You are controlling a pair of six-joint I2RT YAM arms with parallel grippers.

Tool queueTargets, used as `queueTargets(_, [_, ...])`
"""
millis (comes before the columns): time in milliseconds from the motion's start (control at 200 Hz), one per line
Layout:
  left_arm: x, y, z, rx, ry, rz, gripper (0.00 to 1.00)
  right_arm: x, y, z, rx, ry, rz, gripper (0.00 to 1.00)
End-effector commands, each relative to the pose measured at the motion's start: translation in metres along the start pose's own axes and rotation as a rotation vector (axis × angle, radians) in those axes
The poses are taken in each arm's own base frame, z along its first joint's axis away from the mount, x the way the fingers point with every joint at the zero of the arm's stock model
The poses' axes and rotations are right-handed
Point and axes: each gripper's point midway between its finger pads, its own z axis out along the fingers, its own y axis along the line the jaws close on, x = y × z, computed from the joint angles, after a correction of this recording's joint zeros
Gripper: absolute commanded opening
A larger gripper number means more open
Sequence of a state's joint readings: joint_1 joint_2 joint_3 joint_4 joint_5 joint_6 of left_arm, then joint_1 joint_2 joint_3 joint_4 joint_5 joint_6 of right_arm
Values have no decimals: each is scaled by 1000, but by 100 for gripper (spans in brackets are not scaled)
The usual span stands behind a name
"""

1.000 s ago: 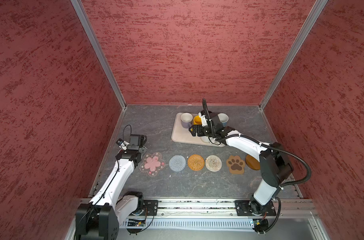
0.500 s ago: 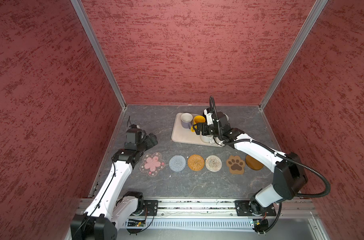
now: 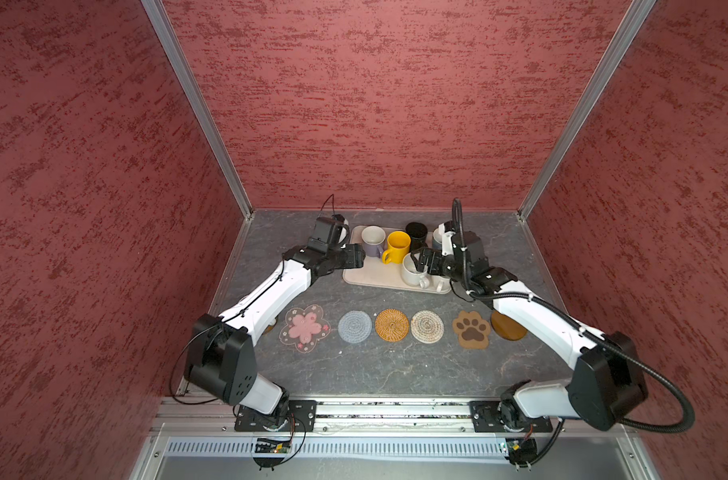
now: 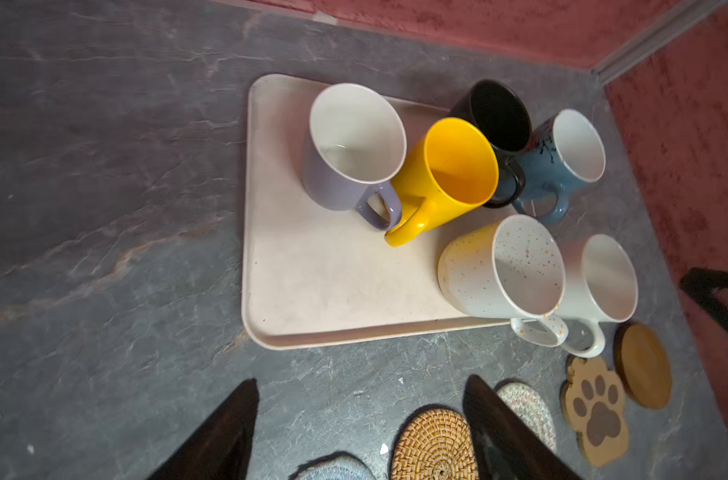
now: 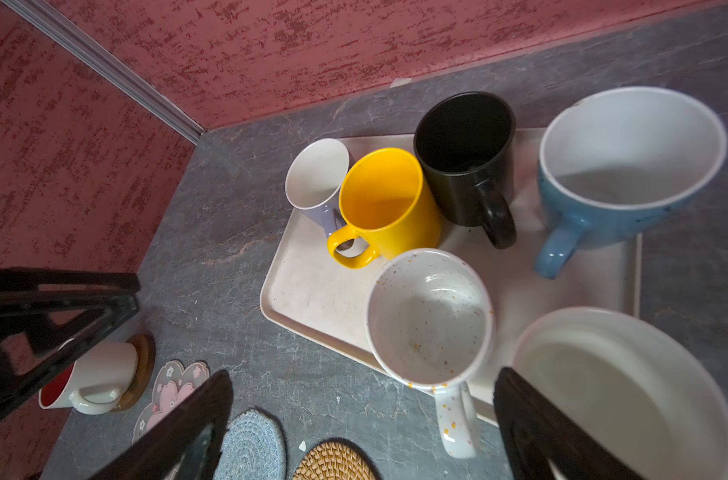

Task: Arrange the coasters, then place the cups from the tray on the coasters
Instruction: 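Move the left gripper back over the lavender mug on the tray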

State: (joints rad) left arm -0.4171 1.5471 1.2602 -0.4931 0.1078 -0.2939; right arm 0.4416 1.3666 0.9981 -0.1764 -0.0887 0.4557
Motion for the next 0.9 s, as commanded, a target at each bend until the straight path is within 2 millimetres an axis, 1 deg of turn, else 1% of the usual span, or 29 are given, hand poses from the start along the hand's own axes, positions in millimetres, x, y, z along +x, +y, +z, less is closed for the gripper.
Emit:
queueTargets(0, [-11, -16, 18, 39, 14, 65, 70, -8, -14, -13, 33, -42, 14, 98])
queueTargets(50, [-13, -20, 29, 39, 31, 60, 65, -7, -20, -15, 41, -46, 20, 98])
queueTargets(125, [-17, -22, 45, 21, 44, 48, 64, -4, -27, -17, 51, -47, 30, 98])
queueTargets(215, [-22, -22, 61, -19, 52, 36, 65, -3, -35, -19, 66, -49, 38, 98])
queueTargets(366, [-27, -17, 86, -77, 73, 7, 68, -3, -41, -20, 82, -63, 48, 98])
queueTargets(491, [-30, -13, 101, -109, 79, -12, 71, -5, -47, -22, 100, -84, 64, 98])
queueTargets(626, [-26, -11, 117, -117, 98, -20, 74, -8, -51, -24, 107, -108, 81, 98])
queueTargets(696, [-22, -10, 125, -122, 115, -18, 74, -8, -53, -23, 105, -113, 90, 98])
queueTargets(897, [-19, -5, 144, -156, 131, -36, 75, -7, -54, -17, 87, -109, 107, 98])
